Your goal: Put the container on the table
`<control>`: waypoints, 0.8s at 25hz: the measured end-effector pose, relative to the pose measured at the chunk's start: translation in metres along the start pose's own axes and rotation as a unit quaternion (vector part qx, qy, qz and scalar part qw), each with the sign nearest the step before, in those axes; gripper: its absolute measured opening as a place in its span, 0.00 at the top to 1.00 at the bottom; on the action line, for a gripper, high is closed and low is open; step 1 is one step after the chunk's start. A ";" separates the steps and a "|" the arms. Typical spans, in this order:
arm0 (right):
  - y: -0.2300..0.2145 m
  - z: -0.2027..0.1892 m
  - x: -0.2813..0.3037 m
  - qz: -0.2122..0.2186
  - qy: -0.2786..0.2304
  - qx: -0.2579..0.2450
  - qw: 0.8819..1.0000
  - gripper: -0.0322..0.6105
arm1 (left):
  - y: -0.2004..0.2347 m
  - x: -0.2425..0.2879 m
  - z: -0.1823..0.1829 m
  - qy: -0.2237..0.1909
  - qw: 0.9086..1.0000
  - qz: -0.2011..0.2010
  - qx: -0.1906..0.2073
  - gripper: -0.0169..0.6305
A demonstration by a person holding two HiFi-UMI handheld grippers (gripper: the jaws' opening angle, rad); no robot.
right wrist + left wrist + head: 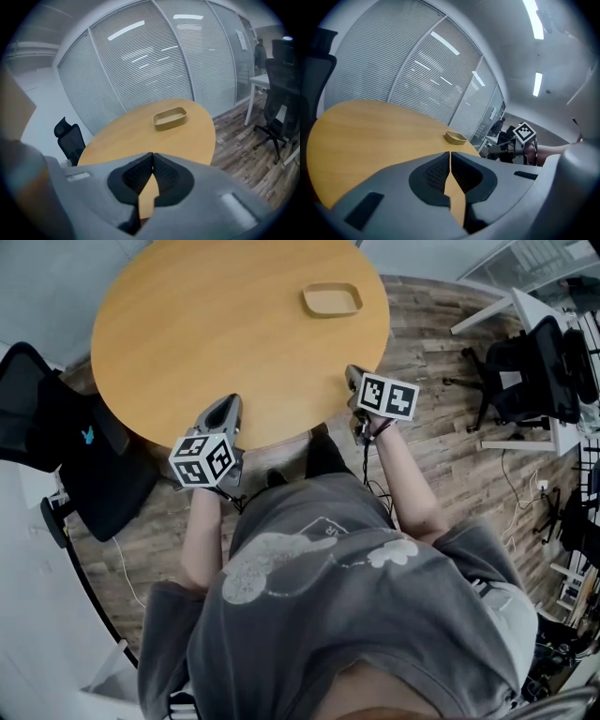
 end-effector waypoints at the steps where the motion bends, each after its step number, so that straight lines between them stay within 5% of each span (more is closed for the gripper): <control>1: 0.000 -0.004 -0.002 -0.002 0.003 -0.003 1.000 0.95 | 0.001 -0.001 -0.002 0.001 1.000 -0.001 -0.003 0.96; 20: 0.018 0.012 -0.020 0.040 -0.001 -0.047 0.998 0.95 | -0.015 -0.010 0.004 -0.026 0.999 0.033 -0.011 0.96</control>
Point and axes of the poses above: the fingertips, and each gripper's own axes: x forward along the fingers, y to its left, z out of its top, the point moved 1 cm from there along -x, backward along the fingers, and after that the axes turned 10 degrees about -z, right-handed, at the moved point
